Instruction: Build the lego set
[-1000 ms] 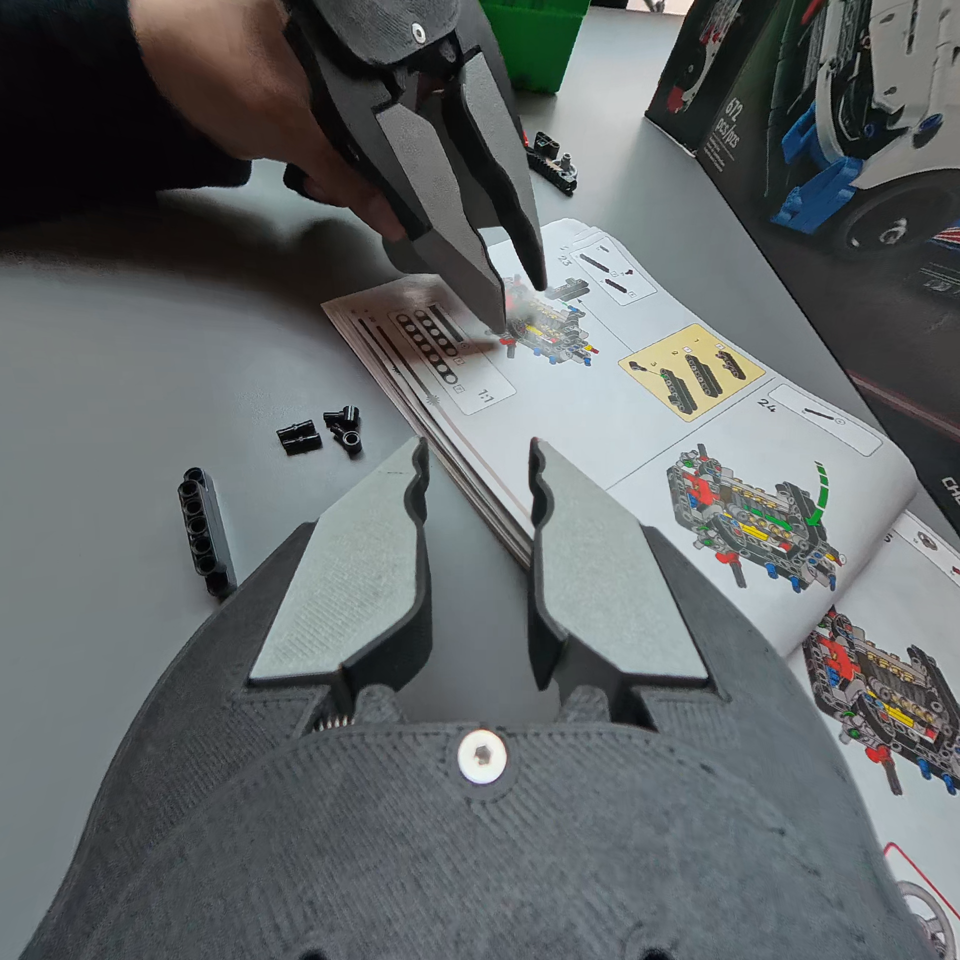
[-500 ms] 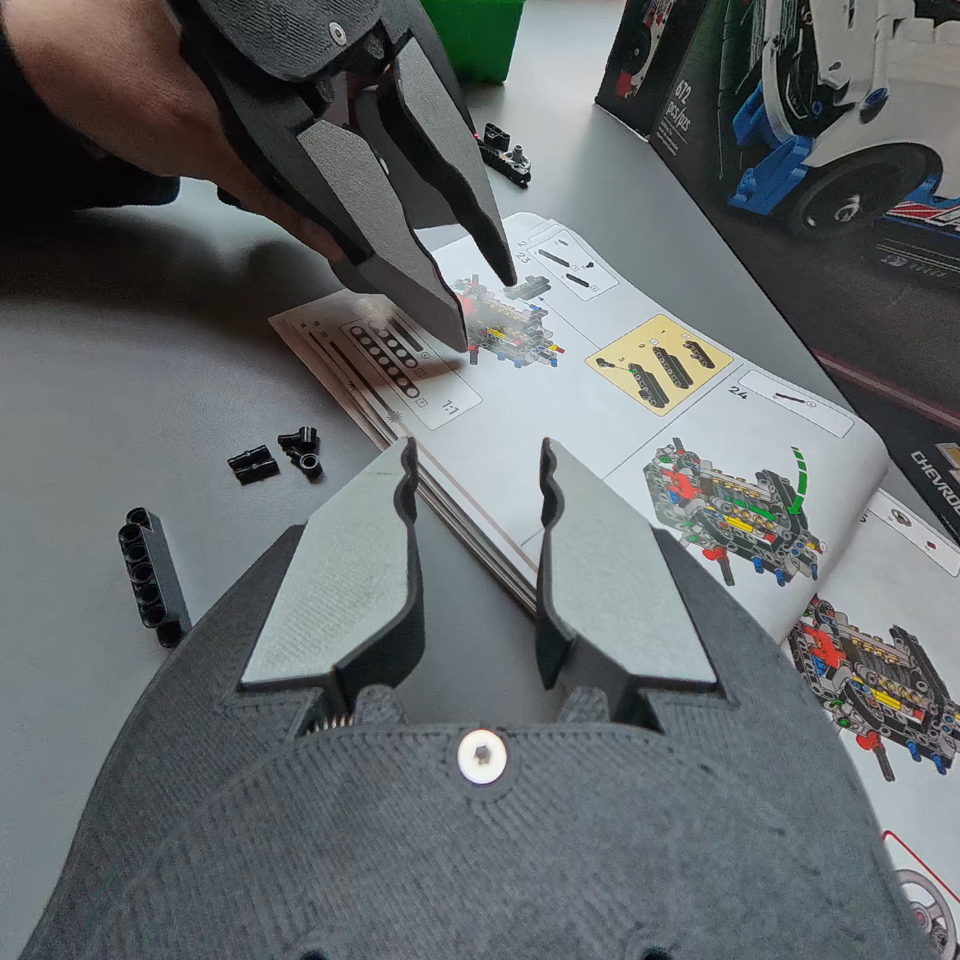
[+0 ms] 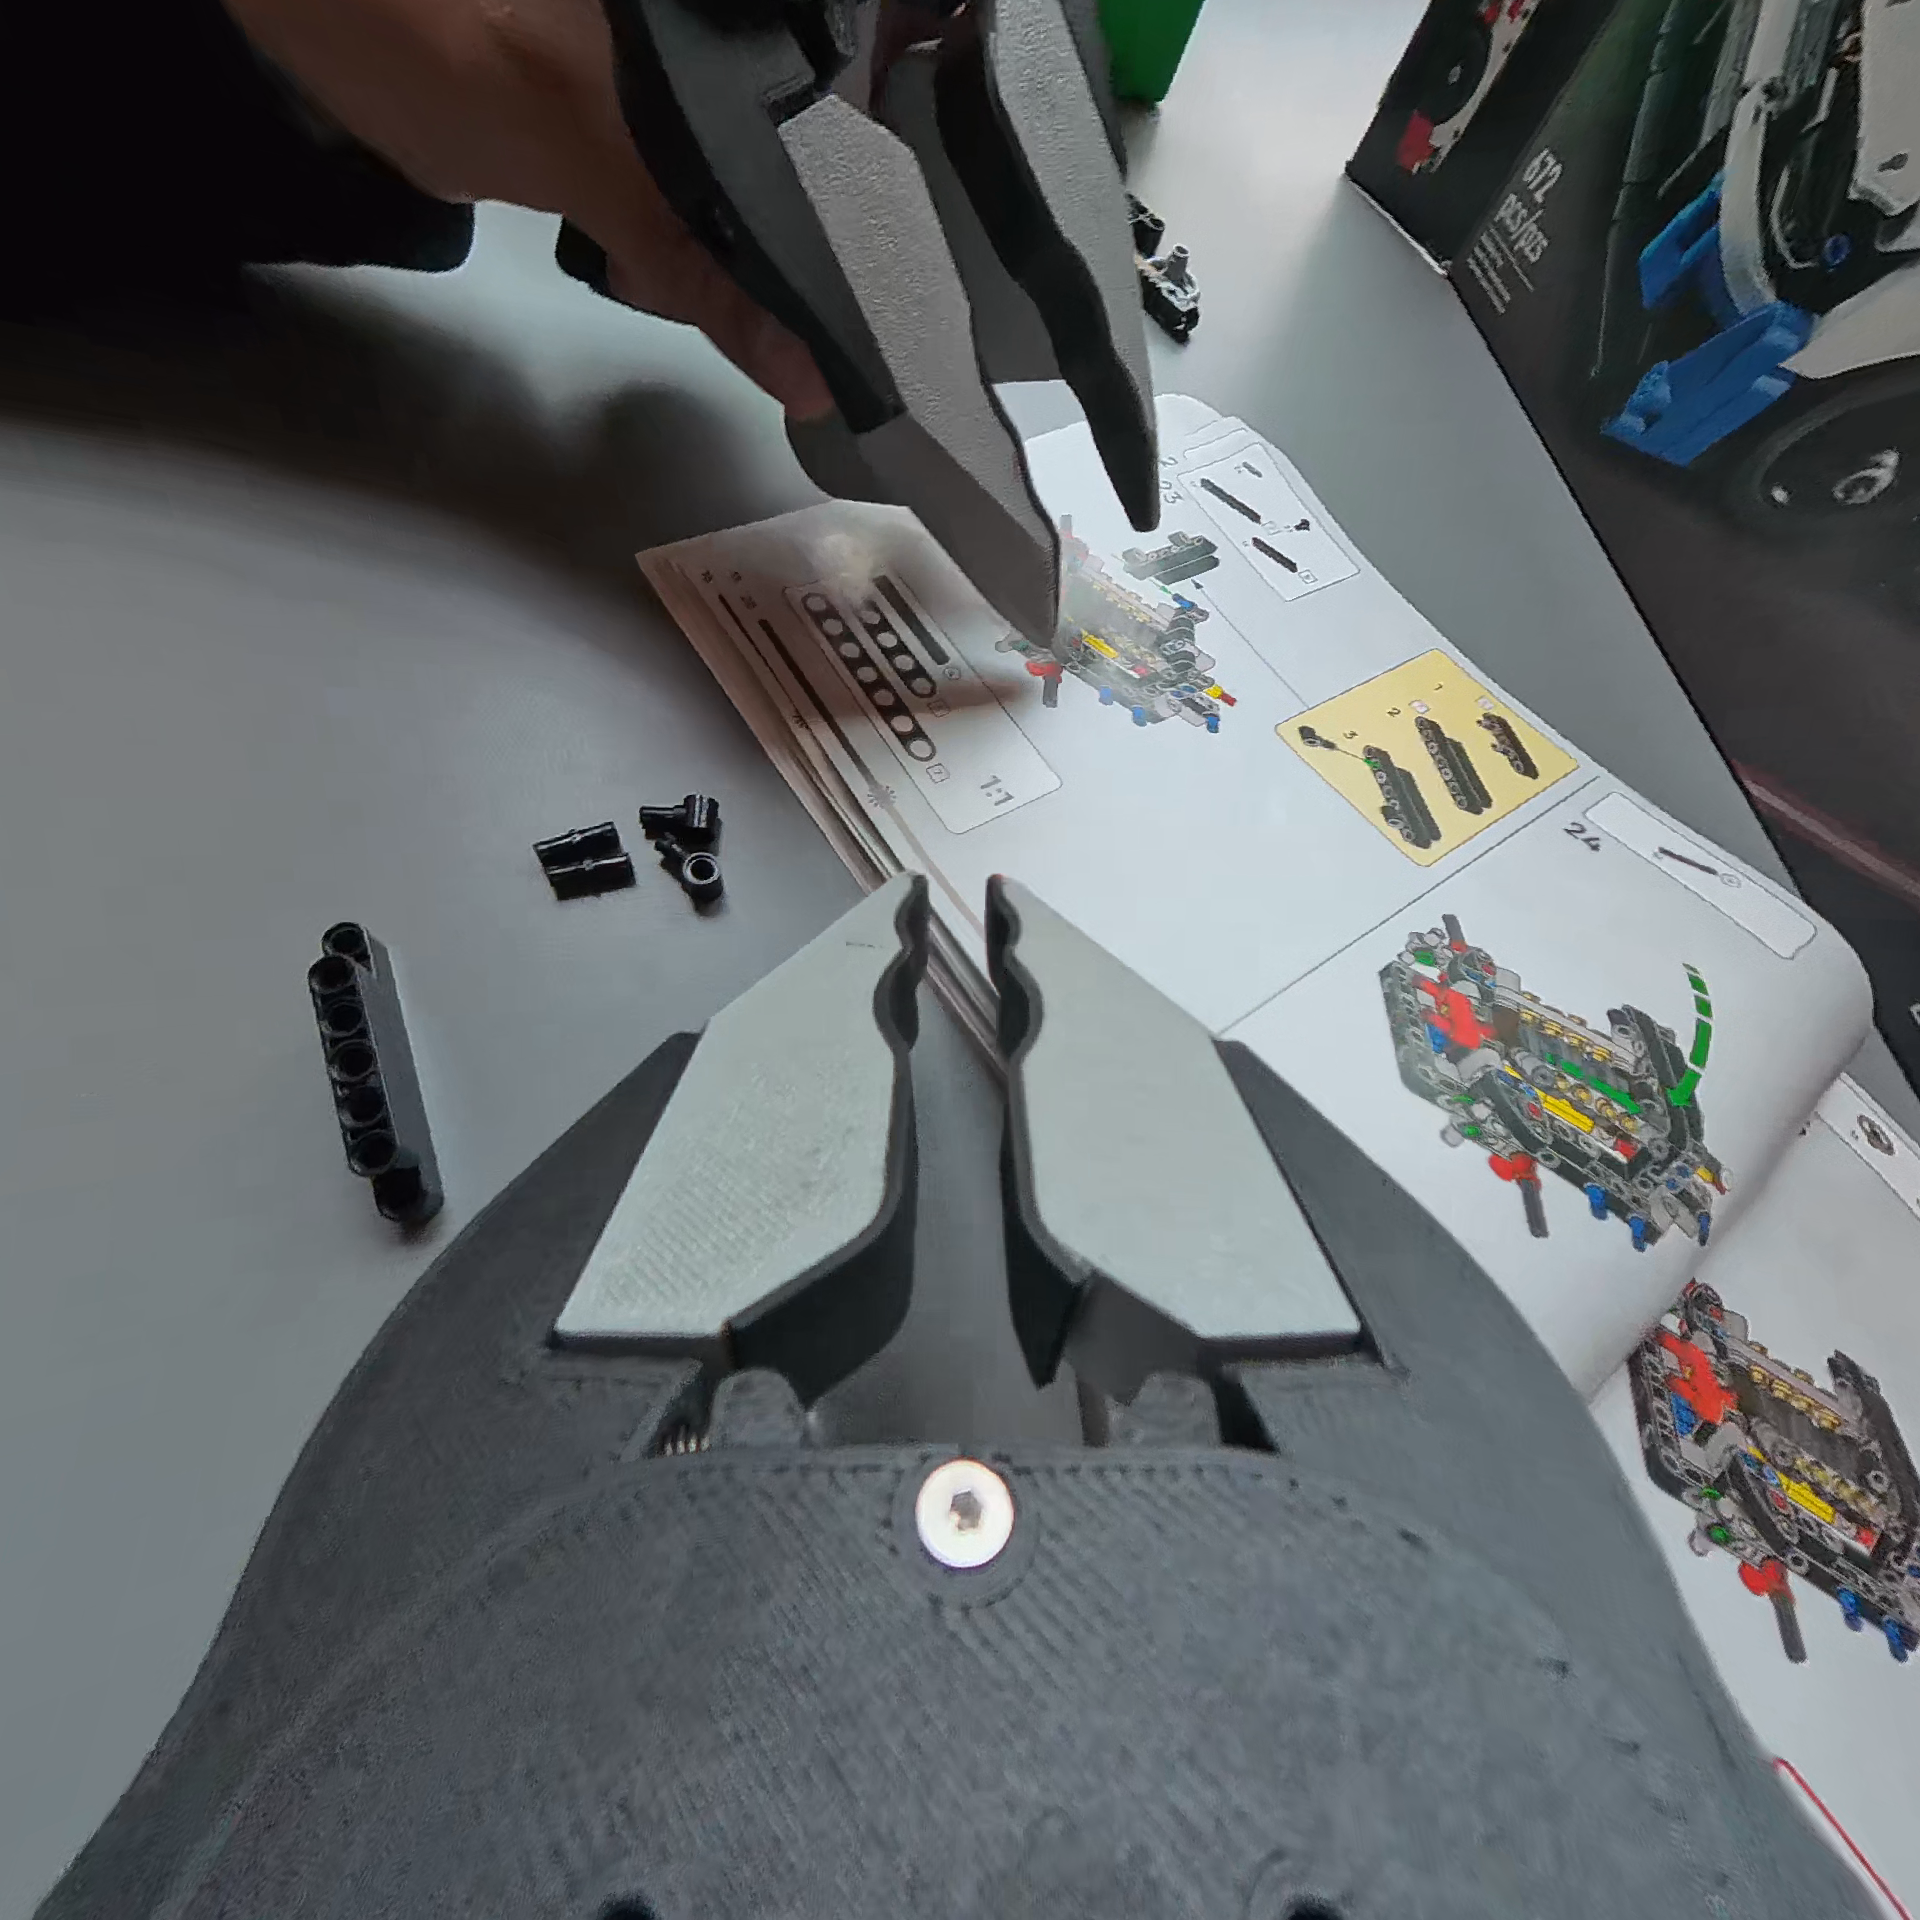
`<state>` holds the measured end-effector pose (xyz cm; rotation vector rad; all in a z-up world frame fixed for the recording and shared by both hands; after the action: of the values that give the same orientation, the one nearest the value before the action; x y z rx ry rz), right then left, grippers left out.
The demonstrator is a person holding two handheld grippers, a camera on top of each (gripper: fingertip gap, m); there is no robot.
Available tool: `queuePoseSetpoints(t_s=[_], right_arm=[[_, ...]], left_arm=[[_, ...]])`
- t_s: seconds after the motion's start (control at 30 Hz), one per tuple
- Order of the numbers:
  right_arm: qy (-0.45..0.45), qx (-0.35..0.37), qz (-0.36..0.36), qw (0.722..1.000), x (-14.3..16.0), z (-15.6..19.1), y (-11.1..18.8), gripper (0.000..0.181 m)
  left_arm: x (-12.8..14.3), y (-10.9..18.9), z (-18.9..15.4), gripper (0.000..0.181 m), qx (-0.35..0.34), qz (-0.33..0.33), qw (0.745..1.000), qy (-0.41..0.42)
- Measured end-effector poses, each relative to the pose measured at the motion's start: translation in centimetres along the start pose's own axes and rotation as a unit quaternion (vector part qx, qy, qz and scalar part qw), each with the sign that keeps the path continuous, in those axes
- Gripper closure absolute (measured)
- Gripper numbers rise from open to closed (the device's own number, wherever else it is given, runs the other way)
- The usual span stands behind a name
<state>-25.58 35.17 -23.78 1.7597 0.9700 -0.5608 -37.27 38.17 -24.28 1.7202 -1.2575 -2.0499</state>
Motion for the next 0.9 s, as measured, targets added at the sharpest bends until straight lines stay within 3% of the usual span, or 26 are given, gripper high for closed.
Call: queuePoseSetpoints(t_s=[0.23,0.9], right_arm=[[0.029,-0.046,-0.015,0.998,-0.8,2.3,-0.2,0.181],[0.034,-0.048,-0.03,0.998,-1.2,2.7,0.4,0.181]], left_arm=[[0.0,0.2,-0.2,0.174,0.006,-0.003,1.0,-0.014],[0.2,-0.2,0.4,0.179,-0.001,-0.002,1.0,-0.008]])
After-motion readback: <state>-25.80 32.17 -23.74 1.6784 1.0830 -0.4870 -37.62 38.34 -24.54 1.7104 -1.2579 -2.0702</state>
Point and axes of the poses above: each gripper's, where its closed fingertips meet, y back along the fingers, x out of its underside, z = x × y across the jaws, the point moved 3 cm from there along y, back along the fingers, and after that the axes turned 14 degrees about y, right-handed, at the moved point
